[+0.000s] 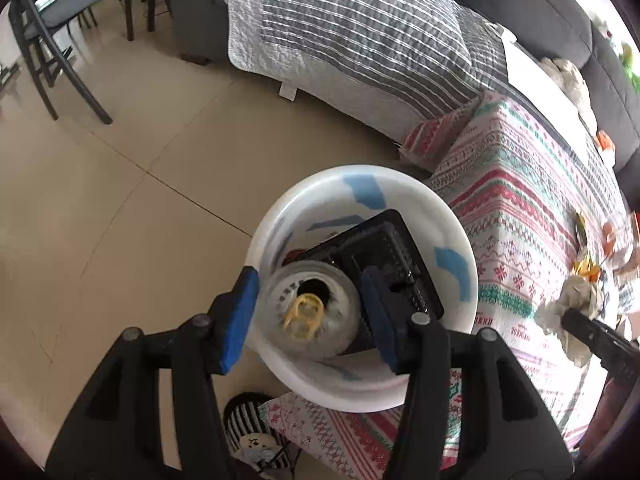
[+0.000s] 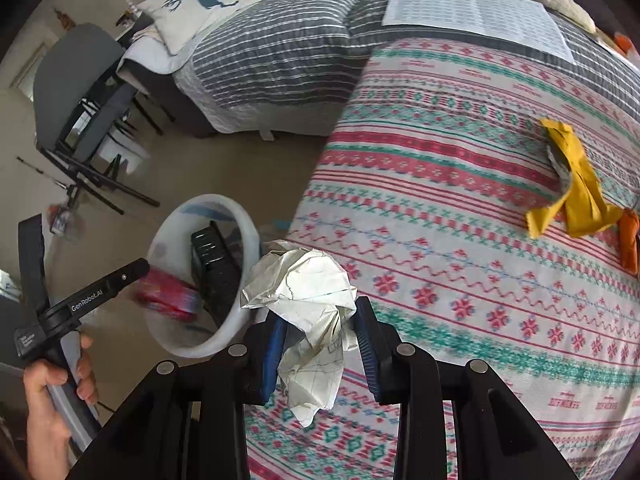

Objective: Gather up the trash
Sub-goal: 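Drop the red can from the left tool into the bin while the right tool drops the paper in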

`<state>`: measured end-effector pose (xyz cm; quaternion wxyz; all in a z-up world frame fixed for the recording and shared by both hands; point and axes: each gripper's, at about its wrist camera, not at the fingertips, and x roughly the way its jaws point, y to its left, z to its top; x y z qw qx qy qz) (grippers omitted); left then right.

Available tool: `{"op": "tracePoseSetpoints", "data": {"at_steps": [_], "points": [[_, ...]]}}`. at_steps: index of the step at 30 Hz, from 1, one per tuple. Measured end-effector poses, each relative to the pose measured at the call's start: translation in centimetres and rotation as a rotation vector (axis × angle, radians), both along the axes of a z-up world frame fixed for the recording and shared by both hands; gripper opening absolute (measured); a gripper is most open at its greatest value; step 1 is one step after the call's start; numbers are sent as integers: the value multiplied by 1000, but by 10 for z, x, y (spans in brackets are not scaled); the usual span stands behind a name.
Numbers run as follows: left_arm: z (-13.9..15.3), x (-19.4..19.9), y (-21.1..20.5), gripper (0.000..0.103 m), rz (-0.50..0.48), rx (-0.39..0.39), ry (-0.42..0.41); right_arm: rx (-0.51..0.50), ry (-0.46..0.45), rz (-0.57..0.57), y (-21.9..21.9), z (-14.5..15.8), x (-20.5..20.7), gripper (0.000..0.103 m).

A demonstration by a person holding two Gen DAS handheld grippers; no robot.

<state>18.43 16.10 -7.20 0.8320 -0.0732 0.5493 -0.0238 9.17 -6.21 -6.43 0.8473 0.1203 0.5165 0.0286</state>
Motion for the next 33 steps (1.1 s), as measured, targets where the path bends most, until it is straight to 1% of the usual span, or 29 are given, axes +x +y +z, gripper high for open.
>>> {"op": "tracePoseSetpoints", "data": {"at_steps": [1, 2, 3, 5, 7, 9, 12, 14, 16, 18, 22, 24, 25, 26, 30, 33], "points": [[4, -2, 0, 66, -5, 5, -11, -6, -4, 8, 6, 0, 1, 35], [9, -5, 1, 75, -4, 10, -31, -12, -9, 14, 10, 0, 1, 35], [13, -7, 3, 80, -1, 11, -46, -19, -14, 21, 15, 1, 2, 35], [22, -13, 7, 83, 5, 14, -63, -23, -19, 31, 23, 0, 3, 35], [25, -17, 15, 87, 20, 25, -62, -15, -15, 46, 34, -1, 5, 35], [25, -23, 24, 94, 40, 58, -52, -9, -9, 64, 45, -2, 9, 35], [24, -28, 34, 101, 63, 116, -44, -6, -7, 92, 66, -4, 15, 35], [21, -32, 41, 101, 75, 149, -36, 7, -3, 102, 77, -7, 21, 35], [18, -35, 49, 102, 76, 165, -28, 17, 7, 104, 86, -12, 29, 35], [16, -38, 54, 102, 73, 173, -21, 26, 16, 105, 94, -16, 37, 36], [16, -44, 64, 102, 68, 182, -22, 61, 33, 105, 108, -24, 50, 41], [16, -44, 66, 102, 63, 181, -24, 82, 43, 94, 112, -25, 54, 52], [17, -45, 67, 102, 63, 179, -26, 92, 47, 84, 113, -26, 55, 63], [18, -45, 68, 102, 63, 176, -29, 101, 46, 71, 113, -26, 56, 67], [19, -47, 67, 102, 57, 167, -33, 95, 33, 72, 111, -19, 51, 67], [17, -47, 63, 102, 46, 165, -27, 68, 23, 65, 101, -10, 41, 70]]}}
